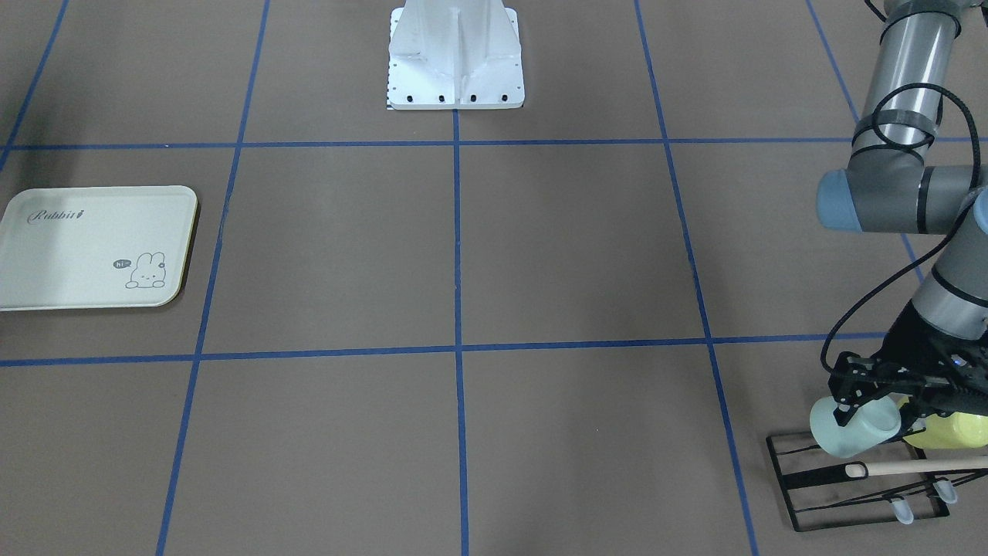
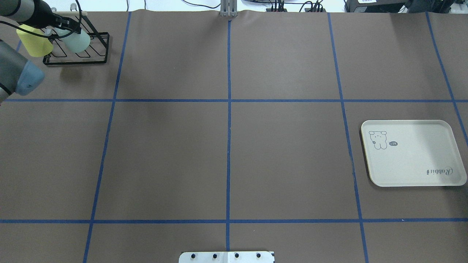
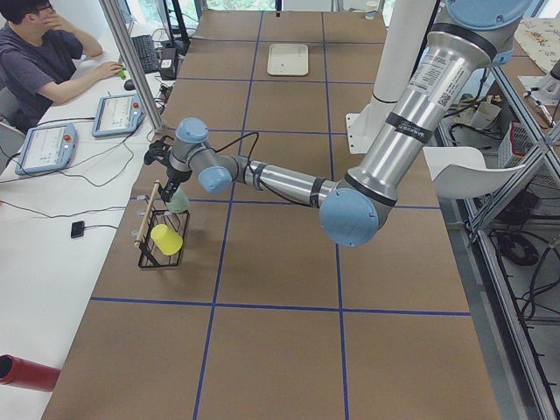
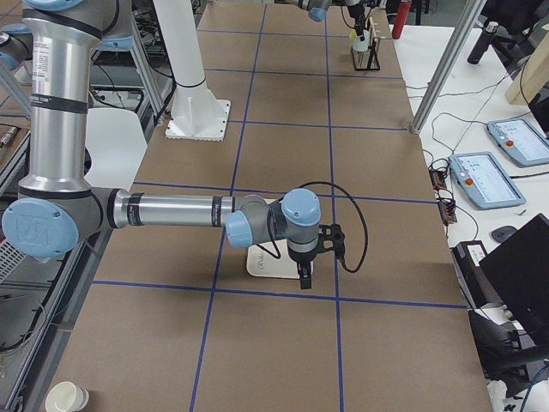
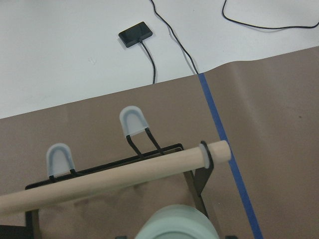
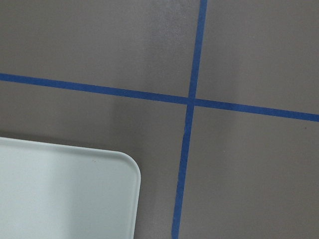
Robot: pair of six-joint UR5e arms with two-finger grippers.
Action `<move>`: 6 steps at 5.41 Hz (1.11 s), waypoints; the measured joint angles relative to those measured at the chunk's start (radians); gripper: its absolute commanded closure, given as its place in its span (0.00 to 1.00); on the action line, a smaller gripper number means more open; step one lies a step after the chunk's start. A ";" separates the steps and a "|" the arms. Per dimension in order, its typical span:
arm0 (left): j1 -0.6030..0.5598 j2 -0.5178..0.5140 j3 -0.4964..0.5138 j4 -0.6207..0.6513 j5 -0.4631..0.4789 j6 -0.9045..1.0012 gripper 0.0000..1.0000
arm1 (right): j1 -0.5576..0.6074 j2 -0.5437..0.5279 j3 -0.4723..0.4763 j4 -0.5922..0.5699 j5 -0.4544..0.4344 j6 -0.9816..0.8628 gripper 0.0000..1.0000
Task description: Left arm grabs green cup and hands to right arm on tray
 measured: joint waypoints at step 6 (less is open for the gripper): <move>-0.057 0.072 -0.209 -0.019 -0.043 -0.143 1.00 | 0.000 0.015 0.004 0.000 0.091 0.043 0.00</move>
